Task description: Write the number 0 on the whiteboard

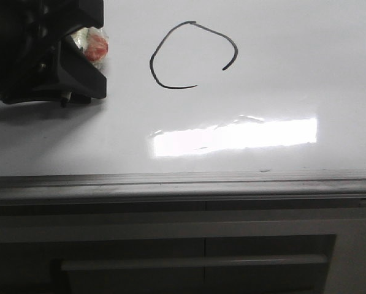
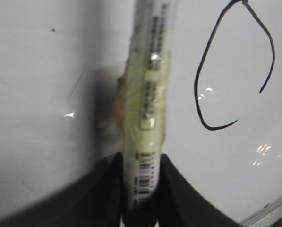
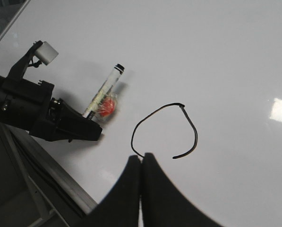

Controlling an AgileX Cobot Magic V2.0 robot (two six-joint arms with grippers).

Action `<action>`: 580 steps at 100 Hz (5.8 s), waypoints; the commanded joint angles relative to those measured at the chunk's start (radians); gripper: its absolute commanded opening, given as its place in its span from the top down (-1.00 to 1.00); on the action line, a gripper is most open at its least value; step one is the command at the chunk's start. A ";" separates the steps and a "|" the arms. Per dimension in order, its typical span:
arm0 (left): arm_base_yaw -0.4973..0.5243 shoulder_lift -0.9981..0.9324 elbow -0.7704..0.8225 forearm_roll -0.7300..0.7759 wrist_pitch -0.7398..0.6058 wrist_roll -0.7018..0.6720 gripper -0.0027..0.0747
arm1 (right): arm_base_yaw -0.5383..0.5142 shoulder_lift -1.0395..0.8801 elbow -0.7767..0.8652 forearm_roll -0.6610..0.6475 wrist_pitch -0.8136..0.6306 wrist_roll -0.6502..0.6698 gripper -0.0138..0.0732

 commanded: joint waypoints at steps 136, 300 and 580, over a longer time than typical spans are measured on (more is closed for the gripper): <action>0.003 -0.436 -0.021 0.135 -0.005 0.003 0.49 | -0.005 -0.039 -0.023 -0.041 -0.067 -0.028 0.84; 0.231 -0.903 0.505 0.997 -0.316 -0.318 0.98 | -0.005 -0.340 0.188 -0.233 -0.264 -0.028 0.84; 0.590 -1.269 0.667 1.253 0.304 -0.783 0.98 | -0.058 -0.688 0.697 -1.142 -0.178 1.097 0.84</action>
